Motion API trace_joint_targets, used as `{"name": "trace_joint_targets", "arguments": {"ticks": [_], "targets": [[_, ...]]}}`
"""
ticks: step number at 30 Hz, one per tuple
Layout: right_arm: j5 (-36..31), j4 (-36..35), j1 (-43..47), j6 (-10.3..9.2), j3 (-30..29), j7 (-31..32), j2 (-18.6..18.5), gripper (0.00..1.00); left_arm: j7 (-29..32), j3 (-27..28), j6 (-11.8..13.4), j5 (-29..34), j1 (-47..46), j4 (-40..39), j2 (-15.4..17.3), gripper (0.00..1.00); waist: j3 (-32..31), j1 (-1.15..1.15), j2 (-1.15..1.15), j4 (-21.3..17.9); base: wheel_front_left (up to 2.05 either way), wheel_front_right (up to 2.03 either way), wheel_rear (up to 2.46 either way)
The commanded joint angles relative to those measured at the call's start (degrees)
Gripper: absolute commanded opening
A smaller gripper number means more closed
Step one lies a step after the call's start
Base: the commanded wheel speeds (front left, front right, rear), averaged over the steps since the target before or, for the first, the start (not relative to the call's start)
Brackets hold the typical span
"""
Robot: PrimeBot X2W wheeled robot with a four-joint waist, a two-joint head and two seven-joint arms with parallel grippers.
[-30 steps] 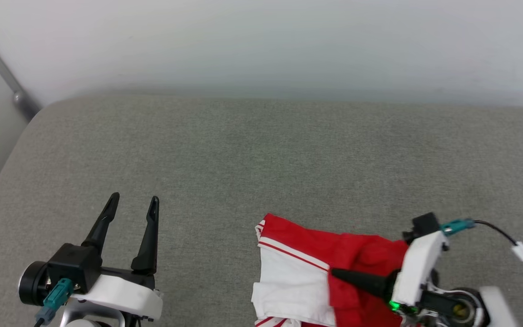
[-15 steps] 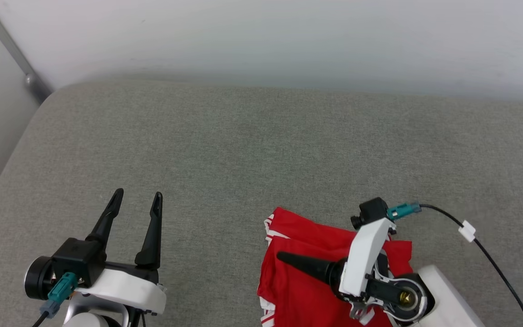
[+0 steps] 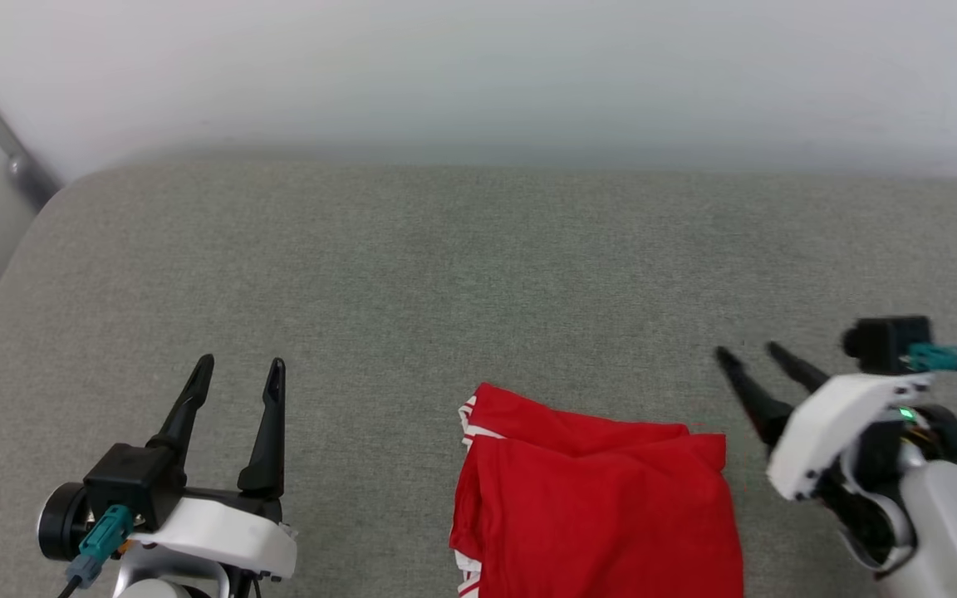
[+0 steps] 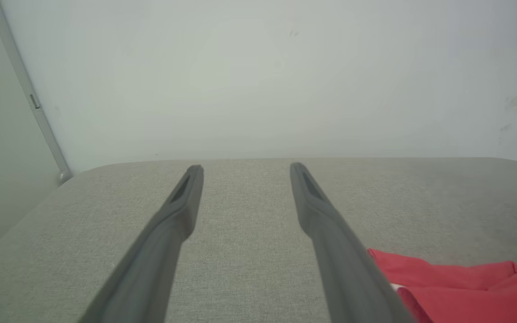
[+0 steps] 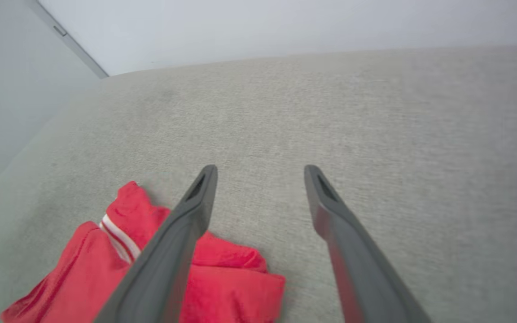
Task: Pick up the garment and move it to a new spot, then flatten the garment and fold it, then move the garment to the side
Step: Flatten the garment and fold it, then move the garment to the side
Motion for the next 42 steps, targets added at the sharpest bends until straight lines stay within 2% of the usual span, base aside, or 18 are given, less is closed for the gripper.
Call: {"name": "trace_joint_targets", "arguments": {"ticks": [1, 6, 11, 18, 25, 39, 42], "targets": [[-3.02, 0.03, 1.90, -0.03, -3.10, -1.94, -0.51, 1.00, -0.36, 0.42, 0.31, -0.18, 0.97, 0.04, -0.25, 1.00, -0.29, 0.00, 0.00, -0.37, 0.00, 0.00, 0.00], [-11.82, -4.06, 6.54, -0.03, -12.46, -7.35, -0.55, 1.00, -0.46, 1.21, 0.70, -0.34, 2.28, -0.03, 0.08, 1.00, -1.05, 0.00, 0.00, -1.32, 0.00, 0.00, 0.00], [-17.23, -12.96, 12.42, -0.03, -16.88, -11.13, 1.13, 1.00, -0.58, 1.94, 1.41, 0.05, 4.26, -0.74, 0.37, 1.00, -2.13, 0.00, 0.00, -2.25, 0.00, 0.00, 0.00], [-20.53, -23.69, 20.66, -0.03, -16.62, -11.00, 3.98, 1.00, -0.64, 2.00, 2.26, 0.24, 7.18, -1.23, 0.79, 1.00, -4.64, 0.00, 0.00, -3.43, 0.00, 0.00, 0.00], [-21.07, -29.63, 26.06, -0.03, -15.23, -10.84, 5.70, 1.00, -0.16, 1.43, 2.82, -0.37, 9.54, -1.38, 0.78, 1.00, -6.33, 0.00, 0.00, -4.40, 0.00, 0.00, 0.00], [-21.51, -31.92, 27.69, -0.03, -15.83, -9.90, 8.00, 1.00, -0.17, 2.11, 3.40, -1.45, 9.96, -1.95, 0.64, 1.00, -6.25, 0.00, 0.00, -5.55, 0.00, 0.00, 0.00], [-19.70, -31.20, 27.46, -0.03, -17.77, -7.90, 8.75, 1.00, -0.16, 2.29, 3.58, -1.53, 9.89, -2.20, 0.74, 1.00, -5.89, 0.00, 0.00, -5.97, 0.00, 0.00, 0.00]]}}
